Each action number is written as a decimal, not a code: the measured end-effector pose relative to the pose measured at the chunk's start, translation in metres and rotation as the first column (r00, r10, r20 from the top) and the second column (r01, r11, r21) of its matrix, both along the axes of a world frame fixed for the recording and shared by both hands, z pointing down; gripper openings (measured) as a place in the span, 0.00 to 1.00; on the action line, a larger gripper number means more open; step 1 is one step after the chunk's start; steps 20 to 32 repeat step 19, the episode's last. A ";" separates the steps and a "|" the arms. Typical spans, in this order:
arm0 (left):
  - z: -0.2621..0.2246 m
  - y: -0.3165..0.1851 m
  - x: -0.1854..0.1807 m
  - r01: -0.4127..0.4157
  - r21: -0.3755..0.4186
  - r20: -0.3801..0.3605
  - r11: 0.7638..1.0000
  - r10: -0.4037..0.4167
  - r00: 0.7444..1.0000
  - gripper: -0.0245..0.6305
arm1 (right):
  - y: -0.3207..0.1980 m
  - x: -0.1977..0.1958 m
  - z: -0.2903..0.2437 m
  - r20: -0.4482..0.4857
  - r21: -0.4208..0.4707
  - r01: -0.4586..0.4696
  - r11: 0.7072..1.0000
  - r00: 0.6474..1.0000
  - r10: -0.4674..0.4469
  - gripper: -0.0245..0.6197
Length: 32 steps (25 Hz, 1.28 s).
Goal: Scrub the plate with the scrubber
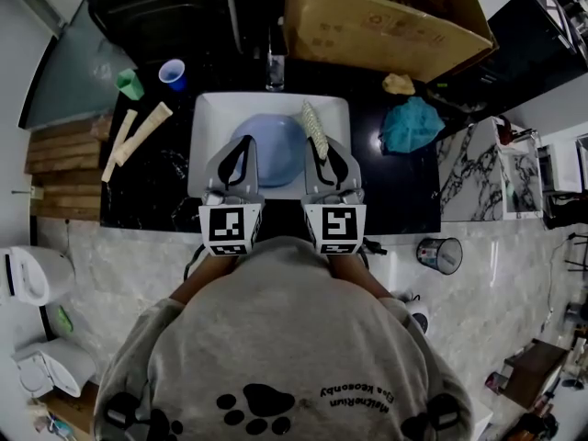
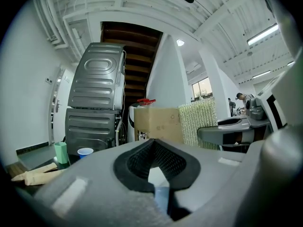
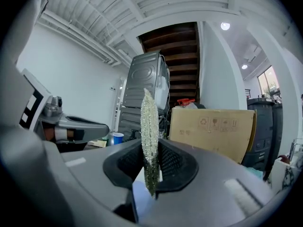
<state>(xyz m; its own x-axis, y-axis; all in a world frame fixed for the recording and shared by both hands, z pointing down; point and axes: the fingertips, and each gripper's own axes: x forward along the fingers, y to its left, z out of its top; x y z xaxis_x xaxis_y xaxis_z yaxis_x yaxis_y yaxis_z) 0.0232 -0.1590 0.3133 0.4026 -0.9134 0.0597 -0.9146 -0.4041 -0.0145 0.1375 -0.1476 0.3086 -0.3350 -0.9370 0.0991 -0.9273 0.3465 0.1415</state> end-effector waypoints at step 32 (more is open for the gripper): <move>0.015 0.000 0.006 -0.030 -0.035 0.008 0.999 0.031 1.000 0.04 | 0.004 0.005 0.006 0.021 -0.016 -0.001 1.000 1.000 0.002 0.14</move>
